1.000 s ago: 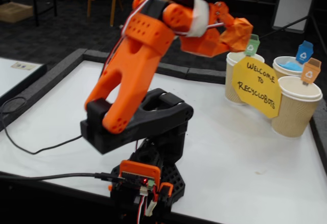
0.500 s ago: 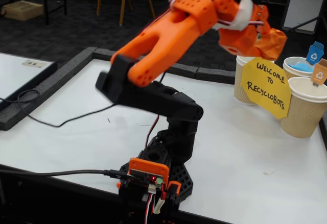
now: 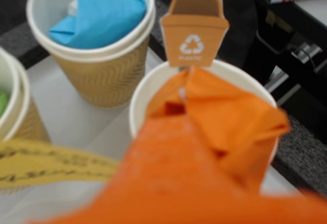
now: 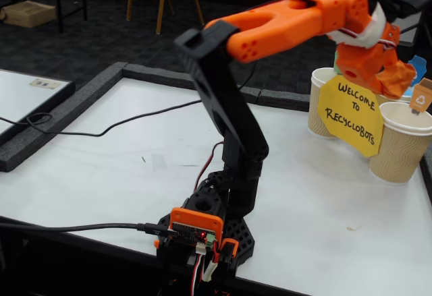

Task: Sort rubbish by color.

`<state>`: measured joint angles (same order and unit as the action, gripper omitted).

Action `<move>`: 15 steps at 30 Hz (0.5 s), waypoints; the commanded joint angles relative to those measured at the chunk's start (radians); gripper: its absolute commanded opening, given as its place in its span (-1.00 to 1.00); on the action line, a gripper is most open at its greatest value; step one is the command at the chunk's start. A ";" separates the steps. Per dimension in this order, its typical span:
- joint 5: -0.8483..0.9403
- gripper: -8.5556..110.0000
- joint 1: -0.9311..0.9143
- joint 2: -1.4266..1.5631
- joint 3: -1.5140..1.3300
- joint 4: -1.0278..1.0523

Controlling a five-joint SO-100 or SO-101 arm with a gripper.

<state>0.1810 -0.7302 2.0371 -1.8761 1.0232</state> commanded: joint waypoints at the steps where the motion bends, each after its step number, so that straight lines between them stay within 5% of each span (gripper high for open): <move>1: 0.021 -0.85 -0.026 -0.055 0.198 -0.038; 15: 0.023 -0.85 -0.054 -0.221 0.318 -0.086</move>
<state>0.1810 -0.7455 1.8009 -1.7043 0.9725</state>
